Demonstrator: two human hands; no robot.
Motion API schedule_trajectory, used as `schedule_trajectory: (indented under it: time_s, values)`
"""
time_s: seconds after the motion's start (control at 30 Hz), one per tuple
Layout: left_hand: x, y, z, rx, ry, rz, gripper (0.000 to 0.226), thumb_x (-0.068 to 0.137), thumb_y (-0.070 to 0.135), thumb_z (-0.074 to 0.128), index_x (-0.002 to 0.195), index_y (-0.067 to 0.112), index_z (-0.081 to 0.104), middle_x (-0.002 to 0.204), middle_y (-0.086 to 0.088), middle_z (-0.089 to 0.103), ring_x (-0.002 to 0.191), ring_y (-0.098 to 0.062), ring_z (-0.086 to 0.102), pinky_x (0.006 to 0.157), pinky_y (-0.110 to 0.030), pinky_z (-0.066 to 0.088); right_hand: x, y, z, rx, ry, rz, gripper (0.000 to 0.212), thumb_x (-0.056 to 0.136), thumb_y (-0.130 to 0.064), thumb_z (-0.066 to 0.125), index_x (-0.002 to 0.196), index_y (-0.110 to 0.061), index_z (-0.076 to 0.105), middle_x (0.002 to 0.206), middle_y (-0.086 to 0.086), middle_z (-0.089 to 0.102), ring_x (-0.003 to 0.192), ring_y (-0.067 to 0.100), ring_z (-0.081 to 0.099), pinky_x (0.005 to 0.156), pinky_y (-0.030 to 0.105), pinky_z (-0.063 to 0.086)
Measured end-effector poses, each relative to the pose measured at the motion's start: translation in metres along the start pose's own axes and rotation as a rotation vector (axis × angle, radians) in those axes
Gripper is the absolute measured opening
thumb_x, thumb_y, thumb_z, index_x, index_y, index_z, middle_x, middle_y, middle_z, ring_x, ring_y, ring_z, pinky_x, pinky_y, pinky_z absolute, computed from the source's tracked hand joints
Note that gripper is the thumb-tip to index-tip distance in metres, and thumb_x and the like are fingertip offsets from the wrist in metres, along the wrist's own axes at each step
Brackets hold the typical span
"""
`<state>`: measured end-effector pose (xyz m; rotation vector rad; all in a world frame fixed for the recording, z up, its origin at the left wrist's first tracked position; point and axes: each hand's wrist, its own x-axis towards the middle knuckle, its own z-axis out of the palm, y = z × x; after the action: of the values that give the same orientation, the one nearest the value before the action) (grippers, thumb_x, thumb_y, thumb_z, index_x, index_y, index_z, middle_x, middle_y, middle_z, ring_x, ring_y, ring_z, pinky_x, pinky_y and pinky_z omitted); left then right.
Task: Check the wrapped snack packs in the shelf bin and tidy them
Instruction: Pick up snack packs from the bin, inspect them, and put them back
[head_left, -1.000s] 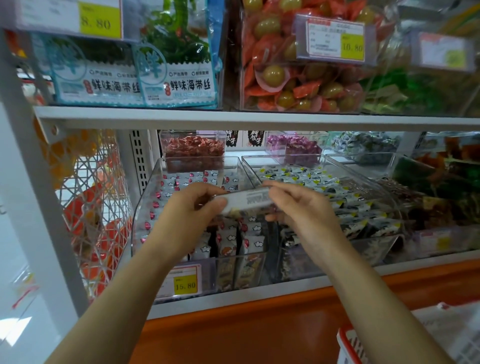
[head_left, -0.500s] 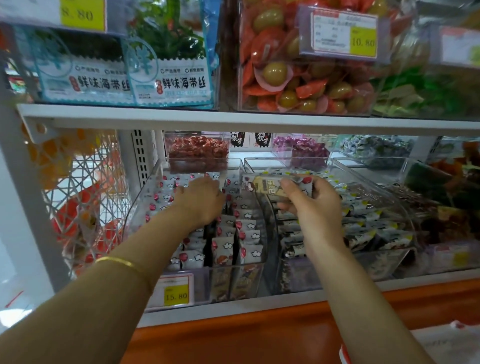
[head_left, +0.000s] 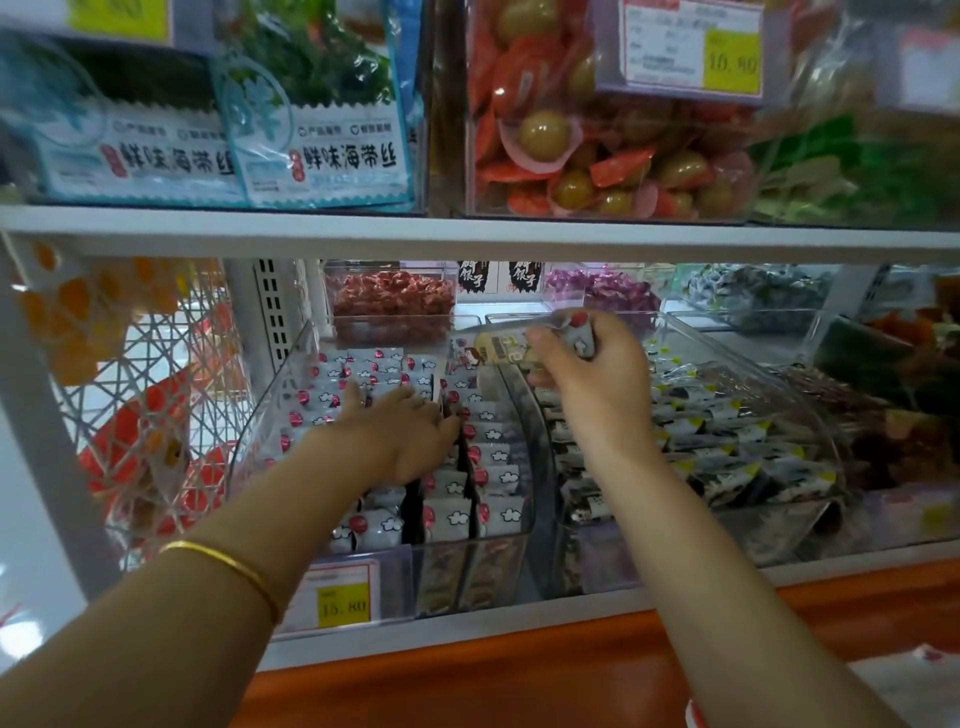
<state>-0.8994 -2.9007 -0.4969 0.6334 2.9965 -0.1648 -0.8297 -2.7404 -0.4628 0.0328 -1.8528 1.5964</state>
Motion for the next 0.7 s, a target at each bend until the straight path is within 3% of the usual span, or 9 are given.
schedule_trajectory:
  time_s: [0.07,0.13,0.23,0.37,0.47,0.57,0.7]
  values:
    - [-0.007,0.001,0.004,-0.042,0.027,0.022,0.059,0.097,0.046,0.004,0.144,0.020,0.029,0.156,0.002,0.017,0.145,-0.014,0.000,0.107,-0.060,-0.012,0.015,-0.001,0.017,-0.147,-0.102,-0.083,0.015,0.086,-0.013,0.065,0.097,-0.004,0.059,0.090,0.006,0.062,0.084,0.020,0.061,0.069,0.026,0.051]
    - [-0.013,0.002,0.008,-0.069,0.057,0.032,0.059,0.097,0.046,0.004,0.144,0.021,0.028,0.157,0.004,0.016,0.145,-0.013,0.000,0.107,-0.060,-0.011,0.027,0.002,0.036,-0.310,-0.237,-0.137,0.020,0.087,-0.015,0.064,0.102,-0.002,0.060,0.095,0.006,0.060,0.087,0.017,0.056,0.070,0.023,0.045]
    - [-0.018,0.003,0.011,-0.084,0.086,0.031,0.058,0.097,0.045,0.006,0.144,0.021,0.028,0.157,0.004,0.017,0.145,-0.013,0.001,0.108,-0.061,-0.007,0.039,0.008,0.054,-0.443,-0.396,-0.208,0.014,0.087,-0.016,0.064,0.096,-0.005,0.060,0.084,-0.003,0.054,0.073,0.007,0.049,0.058,0.004,0.035]
    - [-0.021,0.003,0.010,-0.132,0.098,0.029,0.056,0.097,0.043,0.007,0.141,0.020,0.033,0.155,0.004,0.020,0.144,-0.012,0.003,0.110,-0.060,-0.004,0.048,0.020,0.063,-0.481,-0.412,-0.229,0.011,0.085,-0.013,0.066,0.095,-0.009,0.062,0.082,-0.010,0.051,0.068,-0.005,0.041,0.053,0.001,0.031]
    - [-0.024,0.003,0.012,-0.155,0.113,0.027,0.057,0.097,0.044,0.008,0.144,0.019,0.028,0.156,0.002,0.018,0.145,-0.012,0.002,0.110,-0.058,-0.006,0.056,0.025,0.067,-0.553,-0.418,-0.249,0.017,0.086,-0.012,0.065,0.100,-0.005,0.063,0.095,0.000,0.059,0.074,0.001,0.049,0.056,0.008,0.032]
    - [-0.026,0.003,0.012,-0.179,0.138,0.015,0.056,0.098,0.043,0.009,0.146,0.018,0.024,0.157,0.001,0.017,0.144,-0.012,0.003,0.111,-0.056,-0.006,0.062,0.027,0.073,-0.709,-0.545,-0.257,0.026,0.084,-0.014,0.068,0.106,-0.004,0.060,0.108,0.009,0.062,0.097,0.020,0.056,0.070,0.023,0.034]
    - [-0.026,0.003,0.012,-0.184,0.147,0.028,0.056,0.098,0.042,0.010,0.146,0.018,0.025,0.157,0.001,0.016,0.144,-0.012,0.002,0.112,-0.057,-0.004,0.061,0.028,0.085,-0.842,-0.672,-0.277,0.032,0.080,-0.014,0.071,0.106,-0.006,0.053,0.103,0.009,0.057,0.092,0.021,0.051,0.074,0.031,0.039]
